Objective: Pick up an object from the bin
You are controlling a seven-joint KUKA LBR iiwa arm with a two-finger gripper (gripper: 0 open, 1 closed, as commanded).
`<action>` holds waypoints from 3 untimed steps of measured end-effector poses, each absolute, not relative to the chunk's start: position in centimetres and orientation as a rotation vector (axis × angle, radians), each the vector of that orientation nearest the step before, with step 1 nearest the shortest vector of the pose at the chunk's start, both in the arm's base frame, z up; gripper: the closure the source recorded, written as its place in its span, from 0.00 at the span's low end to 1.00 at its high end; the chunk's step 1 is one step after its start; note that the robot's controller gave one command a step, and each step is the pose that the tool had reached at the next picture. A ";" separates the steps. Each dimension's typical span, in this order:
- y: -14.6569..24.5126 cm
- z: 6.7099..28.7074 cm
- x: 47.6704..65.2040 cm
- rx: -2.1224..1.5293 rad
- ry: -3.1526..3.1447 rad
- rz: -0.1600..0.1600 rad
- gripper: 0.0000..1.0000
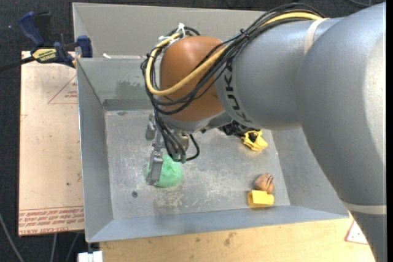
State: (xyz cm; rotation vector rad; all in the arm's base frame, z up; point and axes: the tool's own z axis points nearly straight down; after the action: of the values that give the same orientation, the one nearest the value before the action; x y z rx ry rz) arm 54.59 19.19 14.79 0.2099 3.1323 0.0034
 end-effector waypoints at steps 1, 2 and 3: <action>17.1 11.8 53.7 0.260 3.127 0.002 0.00; 11.2 9.6 51.7 0.076 3.141 0.002 1.00; 11.2 9.6 51.7 0.076 3.141 0.002 0.00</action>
Offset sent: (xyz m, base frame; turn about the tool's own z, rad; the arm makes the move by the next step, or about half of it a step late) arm -0.0290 -0.0798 -0.0518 -0.0870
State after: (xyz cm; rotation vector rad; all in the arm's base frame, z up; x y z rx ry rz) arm 51.70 11.24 9.56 0.0758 3.1410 0.0022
